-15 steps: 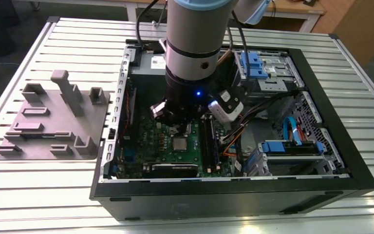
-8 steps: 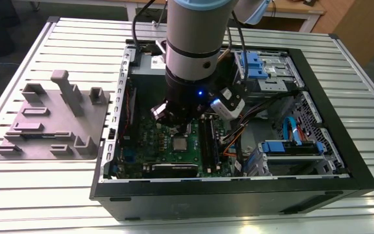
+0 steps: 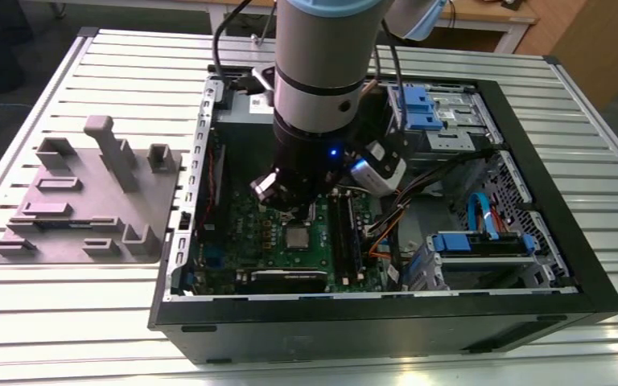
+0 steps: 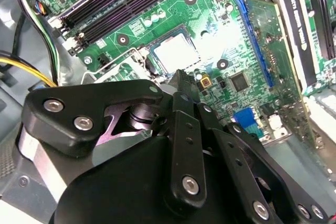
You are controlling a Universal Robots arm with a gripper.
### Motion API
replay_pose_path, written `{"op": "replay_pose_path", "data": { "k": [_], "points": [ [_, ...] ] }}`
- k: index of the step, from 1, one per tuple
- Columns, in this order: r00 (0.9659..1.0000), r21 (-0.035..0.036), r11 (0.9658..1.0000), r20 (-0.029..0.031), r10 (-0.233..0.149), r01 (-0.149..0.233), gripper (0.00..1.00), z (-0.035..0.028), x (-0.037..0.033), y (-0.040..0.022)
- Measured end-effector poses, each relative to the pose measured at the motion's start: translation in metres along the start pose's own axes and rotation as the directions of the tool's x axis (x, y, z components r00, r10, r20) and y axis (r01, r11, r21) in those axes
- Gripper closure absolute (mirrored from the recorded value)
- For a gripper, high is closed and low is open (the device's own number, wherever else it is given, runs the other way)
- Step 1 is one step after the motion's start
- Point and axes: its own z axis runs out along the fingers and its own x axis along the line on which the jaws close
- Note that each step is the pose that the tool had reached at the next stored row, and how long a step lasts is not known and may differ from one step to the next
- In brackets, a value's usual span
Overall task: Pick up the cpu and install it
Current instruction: 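Close the cpu cover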
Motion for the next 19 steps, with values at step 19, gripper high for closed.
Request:
{"op": "replay_pose_path", "data": {
  "k": [19],
  "points": [
    [0.9714,-0.0569,0.9704,0.0486,-0.232,0.235,0.9,0.0016,0.0001,0.0001]
  ]
}}
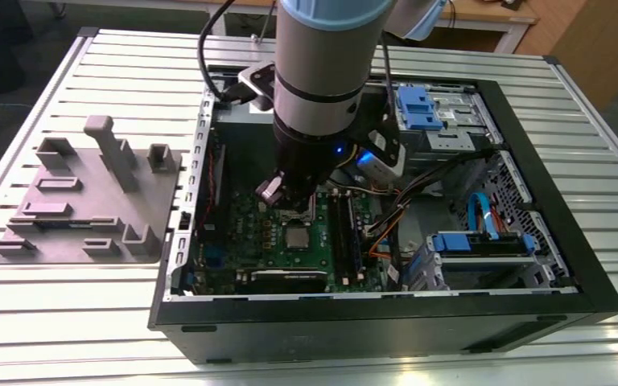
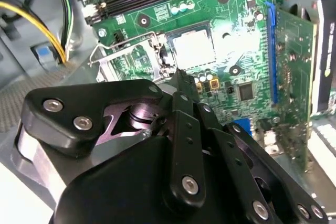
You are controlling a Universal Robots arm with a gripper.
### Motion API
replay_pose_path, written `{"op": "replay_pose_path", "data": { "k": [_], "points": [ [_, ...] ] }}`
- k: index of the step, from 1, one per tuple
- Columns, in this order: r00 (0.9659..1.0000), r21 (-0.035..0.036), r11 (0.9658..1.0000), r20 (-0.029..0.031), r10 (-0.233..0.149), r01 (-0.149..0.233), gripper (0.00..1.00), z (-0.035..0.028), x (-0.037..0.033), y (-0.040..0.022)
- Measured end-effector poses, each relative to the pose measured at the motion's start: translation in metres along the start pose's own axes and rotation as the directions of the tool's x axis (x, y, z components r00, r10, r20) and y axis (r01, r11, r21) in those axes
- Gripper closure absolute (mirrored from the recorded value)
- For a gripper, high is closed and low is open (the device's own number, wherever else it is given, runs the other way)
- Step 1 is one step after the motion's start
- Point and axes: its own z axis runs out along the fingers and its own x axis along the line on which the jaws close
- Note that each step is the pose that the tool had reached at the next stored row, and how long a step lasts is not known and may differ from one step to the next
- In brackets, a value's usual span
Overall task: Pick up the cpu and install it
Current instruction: 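Close the cpu cover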
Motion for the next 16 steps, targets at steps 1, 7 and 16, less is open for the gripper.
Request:
{"op": "replay_pose_path", "data": {
  "k": [1,7,16],
  "points": [
    [0.9998,-0.0006,0.9998,-0.0011,-0.018,0.018,0.9,0.0003,0.0,0.0],
    [0.9951,-0.0033,0.9951,-0.0062,-0.099,0.099,0.9,0.001,0.0001,-0.0001],
    [0.995,-0.0034,0.9951,-0.0062,-0.099,0.099,0.9,0.001,0.0,-0.0001]
  ]
}}
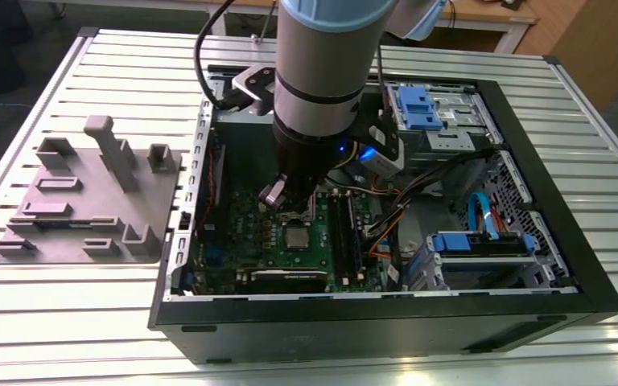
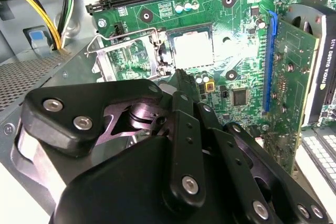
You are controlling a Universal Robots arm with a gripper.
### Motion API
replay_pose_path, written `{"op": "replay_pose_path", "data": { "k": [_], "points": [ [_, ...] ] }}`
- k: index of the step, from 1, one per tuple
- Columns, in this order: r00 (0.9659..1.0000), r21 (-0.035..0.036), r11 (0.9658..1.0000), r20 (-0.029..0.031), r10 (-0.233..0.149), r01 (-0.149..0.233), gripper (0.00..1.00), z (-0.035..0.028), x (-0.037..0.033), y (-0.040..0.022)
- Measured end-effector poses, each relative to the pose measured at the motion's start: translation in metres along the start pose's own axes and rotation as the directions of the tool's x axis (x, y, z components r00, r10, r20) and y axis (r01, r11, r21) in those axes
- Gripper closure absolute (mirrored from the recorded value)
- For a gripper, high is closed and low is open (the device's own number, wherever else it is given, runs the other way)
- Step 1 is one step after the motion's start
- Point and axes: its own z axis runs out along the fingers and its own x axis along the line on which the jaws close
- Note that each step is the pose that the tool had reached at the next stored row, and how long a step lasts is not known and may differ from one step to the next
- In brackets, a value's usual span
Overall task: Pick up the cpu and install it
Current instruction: 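Close the cpu cover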
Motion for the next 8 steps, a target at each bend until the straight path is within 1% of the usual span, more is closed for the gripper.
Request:
{"op": "replay_pose_path", "data": {
  "k": [4,6,8],
  "points": [
    [1.0,-0.0001,1.0,0.0001,0.0,0.0,0.9,0.0001,-0.0003,-0.0004],
    [1.0,-0.0011,1.0,-0.0007,0.0,0.0,0.9,0.0001,-0.0035,-0.004],
    [1.0,-0.0053,1.0,-0.0009,-0.001,0.001,0.9,0.0002,-0.0081,-0.0094]
  ]
}}
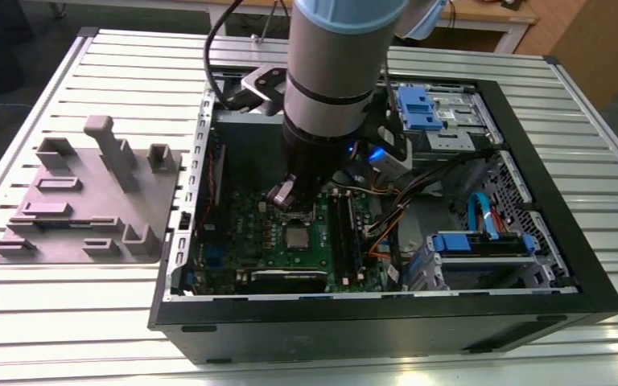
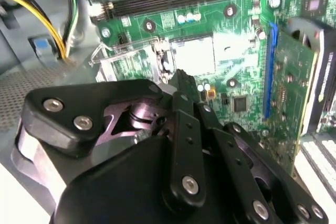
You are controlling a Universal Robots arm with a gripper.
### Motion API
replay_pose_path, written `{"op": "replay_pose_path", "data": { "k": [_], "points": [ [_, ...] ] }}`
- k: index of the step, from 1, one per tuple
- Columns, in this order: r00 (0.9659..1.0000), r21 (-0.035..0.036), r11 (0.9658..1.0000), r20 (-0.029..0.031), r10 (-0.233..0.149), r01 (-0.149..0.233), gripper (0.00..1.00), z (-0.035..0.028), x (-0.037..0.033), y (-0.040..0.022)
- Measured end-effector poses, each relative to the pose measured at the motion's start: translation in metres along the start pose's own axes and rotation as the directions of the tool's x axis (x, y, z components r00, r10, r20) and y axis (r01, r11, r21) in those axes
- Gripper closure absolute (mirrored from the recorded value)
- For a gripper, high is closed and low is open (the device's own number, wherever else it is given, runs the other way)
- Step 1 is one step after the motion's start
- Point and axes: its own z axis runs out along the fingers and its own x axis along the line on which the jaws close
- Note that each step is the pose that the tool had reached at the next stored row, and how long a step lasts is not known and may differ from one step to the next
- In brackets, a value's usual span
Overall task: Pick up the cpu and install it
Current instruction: 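Close the cpu cover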
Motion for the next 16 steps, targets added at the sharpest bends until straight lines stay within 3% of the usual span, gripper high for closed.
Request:
{"op": "replay_pose_path", "data": {
  "k": [1,4,5,9,13,14,16],
  "points": [
    [1.0,-0.0076,1.0,0.0067,-0.001,0.001,0.9,0.0001,-0.0015,-0.0018],
    [0.999,-0.0444,0.999,0.0441,-0.001,0.003,0.9,0.0,-0.0048,-0.0056],
    [0.9989,-0.0489,0.9988,0.0473,-0.002,0.004,0.9,0.0008,-0.0057,-0.0066],
    [0.9983,-0.0506,0.9979,0.0445,-0.037,0.04,0.9,0.0059,-0.0079,-0.0097],
    [0.9946,-0.0539,0.9939,0.0424,-0.094,0.097,0.9,0.0087,-0.0081,-0.0104],
    [0.994,-0.059,0.9932,0.0493,-0.097,0.1,0.9,0.0089,-0.0092,-0.0117],
    [0.9925,-0.0761,0.9917,0.0729,-0.098,0.103,0.9,0.009,-0.0121,-0.0149]
  ]
}}
